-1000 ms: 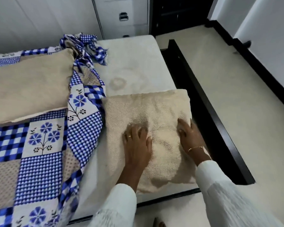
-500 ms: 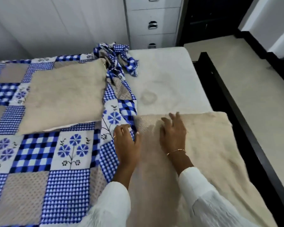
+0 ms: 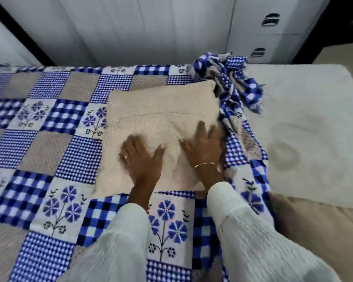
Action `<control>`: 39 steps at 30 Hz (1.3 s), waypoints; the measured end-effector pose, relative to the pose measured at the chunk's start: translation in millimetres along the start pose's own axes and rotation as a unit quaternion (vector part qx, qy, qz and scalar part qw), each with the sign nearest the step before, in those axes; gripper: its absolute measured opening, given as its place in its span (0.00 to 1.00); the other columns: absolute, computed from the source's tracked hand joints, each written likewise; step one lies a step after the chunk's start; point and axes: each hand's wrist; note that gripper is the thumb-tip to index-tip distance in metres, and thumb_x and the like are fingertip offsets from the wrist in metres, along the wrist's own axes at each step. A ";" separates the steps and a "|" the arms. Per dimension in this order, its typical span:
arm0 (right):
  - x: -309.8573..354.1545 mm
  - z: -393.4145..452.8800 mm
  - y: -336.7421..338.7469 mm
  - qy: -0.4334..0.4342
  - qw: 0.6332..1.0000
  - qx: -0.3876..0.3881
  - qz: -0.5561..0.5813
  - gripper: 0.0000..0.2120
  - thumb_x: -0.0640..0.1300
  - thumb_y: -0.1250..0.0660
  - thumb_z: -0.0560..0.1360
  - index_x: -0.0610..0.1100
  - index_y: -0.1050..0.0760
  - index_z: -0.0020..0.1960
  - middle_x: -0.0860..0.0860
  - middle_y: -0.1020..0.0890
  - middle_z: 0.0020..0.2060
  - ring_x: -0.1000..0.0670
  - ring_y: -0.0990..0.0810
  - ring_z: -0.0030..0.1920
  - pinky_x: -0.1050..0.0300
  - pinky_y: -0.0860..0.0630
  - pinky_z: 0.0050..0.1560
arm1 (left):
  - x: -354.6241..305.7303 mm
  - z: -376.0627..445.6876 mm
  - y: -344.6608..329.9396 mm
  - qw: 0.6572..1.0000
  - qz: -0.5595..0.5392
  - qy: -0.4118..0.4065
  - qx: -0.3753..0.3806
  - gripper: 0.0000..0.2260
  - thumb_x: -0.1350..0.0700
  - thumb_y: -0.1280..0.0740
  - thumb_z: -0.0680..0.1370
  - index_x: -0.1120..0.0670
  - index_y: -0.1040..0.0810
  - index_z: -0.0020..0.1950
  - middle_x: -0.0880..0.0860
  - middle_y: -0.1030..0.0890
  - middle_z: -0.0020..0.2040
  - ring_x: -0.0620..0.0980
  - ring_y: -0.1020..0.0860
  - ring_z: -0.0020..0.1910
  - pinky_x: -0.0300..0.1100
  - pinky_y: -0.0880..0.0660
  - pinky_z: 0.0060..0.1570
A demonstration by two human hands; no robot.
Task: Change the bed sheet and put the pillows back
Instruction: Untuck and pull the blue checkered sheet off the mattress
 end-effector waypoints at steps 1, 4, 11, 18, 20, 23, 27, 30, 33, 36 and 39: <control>1.7 4.2 -6.6 -0.051 0.999 0.020 -0.004 0.38 0.58 0.35 0.73 0.44 0.46 0.75 0.37 0.41 0.71 0.38 0.39 0.70 0.44 0.36 0.66 | 3.7 3.8 -6.2 1.000 0.006 -0.004 0.011 0.37 0.37 0.46 0.72 0.62 0.34 0.70 0.64 0.34 0.70 0.65 0.37 0.70 0.58 0.44 0.69; 5.5 5.2 -20.5 -0.080 0.995 0.023 -0.045 0.37 0.55 0.37 0.75 0.45 0.51 0.76 0.41 0.37 0.70 0.41 0.36 0.69 0.47 0.38 0.65 | 6.9 8.7 -20.2 0.998 0.034 -0.045 0.030 0.25 0.46 0.45 0.75 0.63 0.23 0.60 0.65 0.23 0.60 0.66 0.25 0.58 0.59 0.28 0.59; 12.5 1.3 -18.6 0.005 0.985 -0.152 0.087 0.23 0.31 0.27 0.61 0.38 0.21 0.56 0.41 0.17 0.35 0.39 0.19 0.36 0.42 0.24 0.44 | -7.7 26.4 -0.8 1.000 0.020 0.012 -0.003 0.08 0.57 0.32 0.75 0.62 0.18 0.45 0.61 0.18 0.38 0.57 0.20 0.35 0.40 0.33 0.34; 26.3 -9.3 41.0 0.000 0.928 -0.155 0.338 0.18 0.33 0.36 0.72 0.38 0.24 0.62 0.39 0.18 0.53 0.40 0.19 0.52 0.55 0.26 0.54 | -46.6 -34.4 11.9 0.982 0.060 -0.161 -0.081 0.27 0.43 0.44 0.76 0.59 0.29 0.68 0.60 0.28 0.68 0.59 0.30 0.67 0.63 0.39 0.64; 20.1 -10.0 69.6 -0.028 0.905 -0.132 0.404 0.19 0.32 0.35 0.73 0.39 0.26 0.64 0.40 0.20 0.57 0.43 0.21 0.57 0.59 0.29 0.58 | -72.7 -39.3 25.3 0.971 0.094 -0.185 -0.117 0.27 0.42 0.44 0.75 0.59 0.28 0.67 0.59 0.28 0.68 0.58 0.29 0.67 0.65 0.41 0.63; -6.0 -3.2 128.7 -0.068 0.876 -0.122 0.461 0.20 0.35 0.35 0.75 0.40 0.28 0.66 0.43 0.23 0.61 0.51 0.25 0.59 0.69 0.34 0.57 | -132.7 -49.6 48.1 0.953 0.116 -0.236 -0.149 0.24 0.45 0.43 0.75 0.58 0.25 0.64 0.57 0.27 0.68 0.57 0.29 0.67 0.68 0.43 0.64; -39.1 4.7 203.9 -0.063 0.832 -0.122 0.537 0.19 0.36 0.35 0.75 0.38 0.28 0.66 0.45 0.23 0.62 0.55 0.27 0.59 0.78 0.34 0.52 | -223.2 -72.6 70.2 0.931 0.127 -0.250 -0.233 0.19 0.47 0.41 0.76 0.55 0.22 0.60 0.54 0.25 0.66 0.55 0.30 0.68 0.72 0.49 0.62; -59.2 20.7 259.0 -0.045 0.810 -0.159 0.563 0.17 0.36 0.35 0.75 0.38 0.26 0.64 0.45 0.20 0.58 0.56 0.25 0.54 0.76 0.32 0.51 | -289.6 -85.5 81.5 0.926 0.110 -0.251 -0.260 0.18 0.47 0.40 0.75 0.54 0.22 0.60 0.54 0.25 0.66 0.55 0.32 0.69 0.71 0.53 0.63; -91.7 45.6 312.7 -0.031 0.818 -0.181 0.544 0.18 0.38 0.34 0.75 0.39 0.26 0.64 0.45 0.20 0.58 0.52 0.23 0.57 0.64 0.29 0.60 | -354.0 -95.7 75.2 0.932 0.061 -0.253 -0.252 0.19 0.47 0.40 0.74 0.54 0.22 0.60 0.55 0.25 0.66 0.56 0.31 0.69 0.71 0.51 0.63; -140.4 66.6 344.0 -0.035 0.833 -0.196 0.517 0.18 0.38 0.34 0.75 0.39 0.27 0.65 0.45 0.21 0.60 0.50 0.25 0.62 0.58 0.31 0.65 | -405.4 -108.4 48.0 0.941 0.026 -0.266 -0.207 0.19 0.47 0.41 0.74 0.54 0.22 0.60 0.55 0.25 0.66 0.57 0.31 0.68 0.71 0.49 0.63; -203.7 79.1 358.2 -0.067 0.848 -0.199 0.486 0.19 0.40 0.34 0.76 0.40 0.29 0.66 0.47 0.23 0.62 0.51 0.27 0.63 0.60 0.33 0.66 | -441.9 -132.8 6.9 0.948 0.000 -0.282 -0.146 0.20 0.47 0.43 0.73 0.54 0.22 0.60 0.55 0.26 0.66 0.57 0.31 0.69 0.70 0.50 0.64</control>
Point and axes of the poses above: each hand's wrist, its own z-axis towards the middle knuckle, its own y-axis out of the back of the hand, x = y × z
